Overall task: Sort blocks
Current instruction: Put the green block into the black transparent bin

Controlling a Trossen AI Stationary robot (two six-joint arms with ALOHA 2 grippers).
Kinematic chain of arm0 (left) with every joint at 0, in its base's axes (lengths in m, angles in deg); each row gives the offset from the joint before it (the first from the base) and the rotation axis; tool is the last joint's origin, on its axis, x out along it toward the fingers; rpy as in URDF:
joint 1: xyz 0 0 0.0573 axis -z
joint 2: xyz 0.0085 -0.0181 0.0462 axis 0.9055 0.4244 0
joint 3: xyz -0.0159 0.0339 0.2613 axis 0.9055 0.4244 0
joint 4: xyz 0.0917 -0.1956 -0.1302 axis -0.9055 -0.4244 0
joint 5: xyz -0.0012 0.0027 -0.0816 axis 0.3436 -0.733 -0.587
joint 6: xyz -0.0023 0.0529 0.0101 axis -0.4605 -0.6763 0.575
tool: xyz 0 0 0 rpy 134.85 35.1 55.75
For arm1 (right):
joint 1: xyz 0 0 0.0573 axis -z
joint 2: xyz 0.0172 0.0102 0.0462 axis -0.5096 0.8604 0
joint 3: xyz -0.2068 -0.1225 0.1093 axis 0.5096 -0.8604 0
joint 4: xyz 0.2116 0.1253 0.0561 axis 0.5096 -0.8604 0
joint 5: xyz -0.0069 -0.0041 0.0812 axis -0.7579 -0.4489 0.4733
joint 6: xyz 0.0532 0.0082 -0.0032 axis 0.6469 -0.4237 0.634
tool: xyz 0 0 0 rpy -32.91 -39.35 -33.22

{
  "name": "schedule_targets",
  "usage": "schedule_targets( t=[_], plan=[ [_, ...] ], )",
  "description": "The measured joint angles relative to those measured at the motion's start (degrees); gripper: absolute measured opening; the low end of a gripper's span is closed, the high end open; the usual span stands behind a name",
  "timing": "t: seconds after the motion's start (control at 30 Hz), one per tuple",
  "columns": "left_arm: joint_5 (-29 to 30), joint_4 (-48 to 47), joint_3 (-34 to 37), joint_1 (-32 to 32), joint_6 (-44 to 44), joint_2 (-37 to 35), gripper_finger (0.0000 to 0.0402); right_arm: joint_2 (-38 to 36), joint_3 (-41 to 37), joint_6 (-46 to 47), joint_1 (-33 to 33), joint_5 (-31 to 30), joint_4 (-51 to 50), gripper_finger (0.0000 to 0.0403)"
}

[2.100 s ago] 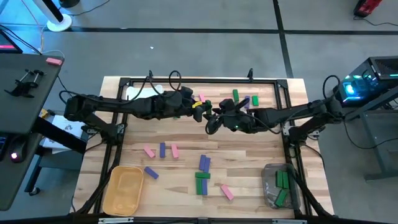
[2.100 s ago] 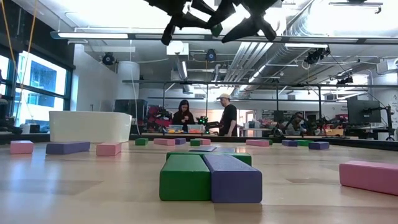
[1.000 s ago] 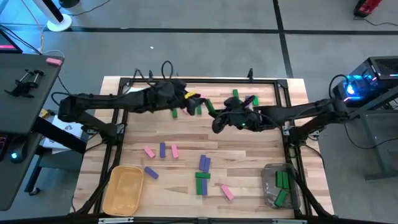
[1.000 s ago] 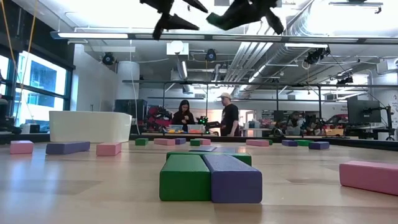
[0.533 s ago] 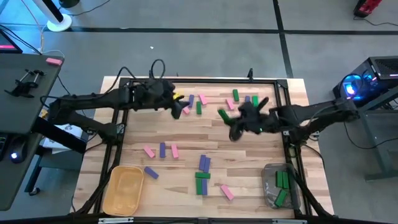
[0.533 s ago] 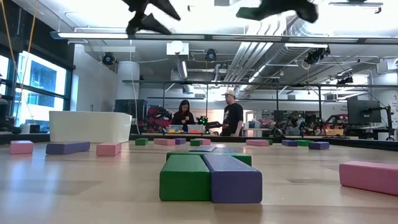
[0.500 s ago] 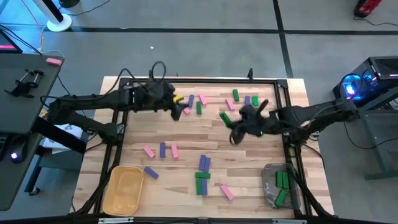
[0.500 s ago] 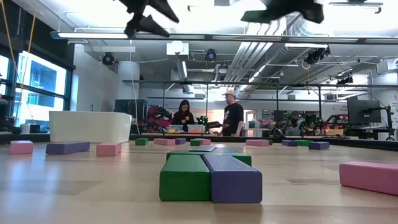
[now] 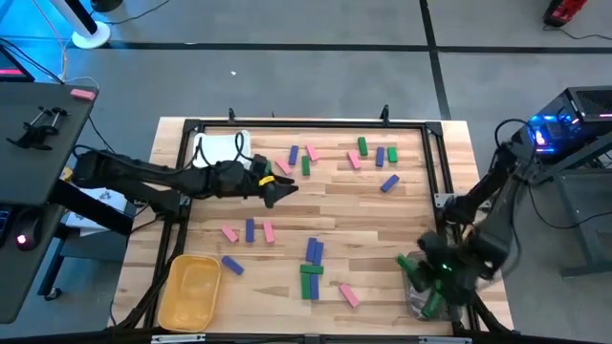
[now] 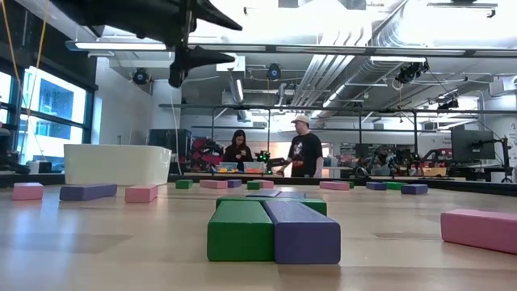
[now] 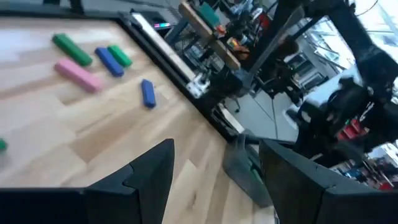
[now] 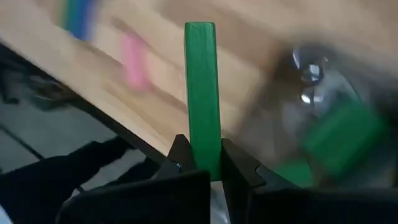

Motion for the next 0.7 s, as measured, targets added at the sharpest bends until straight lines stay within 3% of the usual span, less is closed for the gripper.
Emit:
schedule_targets(
  t=[0.13, 0.33, 0.53, 0.7],
  plan=[
    [-4.4, -0.1, -1.5, -2.3, -4.8, 0.1, 0.0221, 0.0, -4.6, 3.8, -2.5, 11.0, 5.9, 0.0],
    [-8.6, -7.7, -5.9, -4.7, -13.0, -0.1, 0.0218, 0.0, -9.4, 5.8, -1.7, 20.5, 5.2, 0.0],
    [-10.3, -15.0, -8.5, -3.7, -15.6, -0.1, 0.0218, 0.0, -9.8, 5.3, -0.8, 21.1, 5.3, 0.0015],
    [-10.3, -15.6, -8.7, -2.6, -17.5, -0.2, 0.0217, 0.0, -9.7, 2.4, -0.5, 23.1, 8.4, 0.0084]
  ],
)
